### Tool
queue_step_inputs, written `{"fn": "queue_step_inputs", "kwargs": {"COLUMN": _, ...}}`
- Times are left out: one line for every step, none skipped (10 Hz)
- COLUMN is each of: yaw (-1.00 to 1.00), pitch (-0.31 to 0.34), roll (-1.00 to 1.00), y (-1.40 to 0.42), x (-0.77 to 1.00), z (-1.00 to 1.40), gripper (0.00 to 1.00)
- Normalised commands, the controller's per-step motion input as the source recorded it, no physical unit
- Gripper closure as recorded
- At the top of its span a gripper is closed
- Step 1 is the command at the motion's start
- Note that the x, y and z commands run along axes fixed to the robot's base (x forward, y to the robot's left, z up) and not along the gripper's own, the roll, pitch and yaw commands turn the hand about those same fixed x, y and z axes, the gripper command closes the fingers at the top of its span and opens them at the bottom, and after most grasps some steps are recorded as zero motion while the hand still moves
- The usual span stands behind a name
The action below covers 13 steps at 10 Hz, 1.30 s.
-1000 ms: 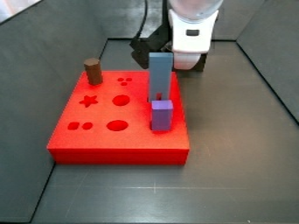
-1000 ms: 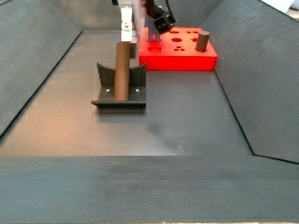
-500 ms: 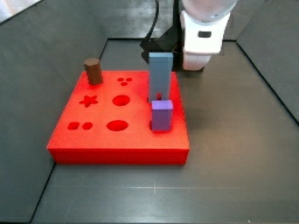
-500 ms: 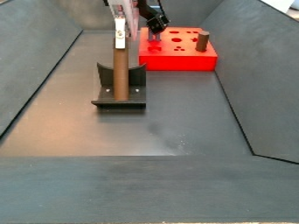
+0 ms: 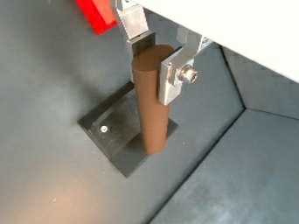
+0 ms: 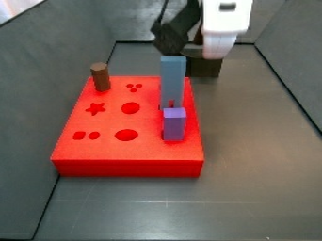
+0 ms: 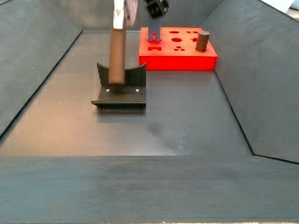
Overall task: Pick up the oval object. Move up. Place the oval object on the fixture. Regrasp the oval object. Move to above the board. Insert the oval object.
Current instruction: Move to above the board.
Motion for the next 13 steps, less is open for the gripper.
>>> {"fn": "queue_step_inputs", "kwargs": {"yaw": -0.15, "pitch": -0.034, "roll": -0.06, "y": -0.14, "x": -0.04, "z": 1.00, "gripper": 1.00}}
{"fn": "queue_step_inputs", "kwargs": {"yaw": -0.16, "pitch": 0.002, "roll": -0.05, "y": -0.14, "x": -0.04, "z": 1.00, "gripper": 1.00}}
{"fn": "queue_step_inputs", "kwargs": {"yaw": -0.14, "pitch": 0.070, "roll": -0.05, "y": -0.13, "x": -0.04, "z": 1.00, "gripper": 1.00}}
{"fn": "queue_step_inputs", "kwargs": {"yaw": -0.11, "pitch": 0.128, "roll": -0.04, "y": -0.13, "x": -0.04, "z": 1.00, "gripper": 1.00}}
{"fn": "queue_step_inputs", "kwargs": {"yaw": -0.08, "pitch": 0.164, "roll": -0.02, "y": -0.12, "x": -0.04, "z": 1.00, "gripper": 1.00}}
{"fn": "queue_step_inputs", "kwargs": {"yaw": -0.04, "pitch": 0.191, "roll": -0.02, "y": -0.12, "x": -0.04, "z": 1.00, "gripper": 1.00}}
{"fn": "queue_step_inputs", "kwargs": {"yaw": -0.01, "pitch": 0.203, "roll": -0.01, "y": -0.11, "x": -0.04, "z": 1.00, "gripper": 1.00}}
{"fn": "queue_step_inputs", "kwargs": {"yaw": 0.05, "pitch": 0.210, "roll": -0.01, "y": -0.10, "x": -0.03, "z": 1.00, "gripper": 1.00}}
{"fn": "queue_step_inputs", "kwargs": {"yaw": 0.07, "pitch": 0.213, "roll": -0.01, "y": -0.10, "x": -0.02, "z": 1.00, "gripper": 1.00}}
{"fn": "queue_step_inputs", "kwargs": {"yaw": 0.10, "pitch": 0.207, "roll": -0.01, "y": -0.10, "x": -0.01, "z": 1.00, "gripper": 1.00}}
{"fn": "queue_step_inputs", "kwargs": {"yaw": 0.12, "pitch": 0.191, "roll": -0.01, "y": -0.10, "x": -0.01, "z": 1.00, "gripper": 1.00}}
{"fn": "queue_step_inputs", "kwargs": {"yaw": 0.13, "pitch": 0.167, "roll": -0.01, "y": -0.09, "x": 0.00, "z": 1.00, "gripper": 1.00}}
{"fn": "queue_step_inputs", "kwargs": {"yaw": 0.14, "pitch": 0.149, "roll": -0.02, "y": -0.08, "x": 0.00, "z": 1.00, "gripper": 1.00}}
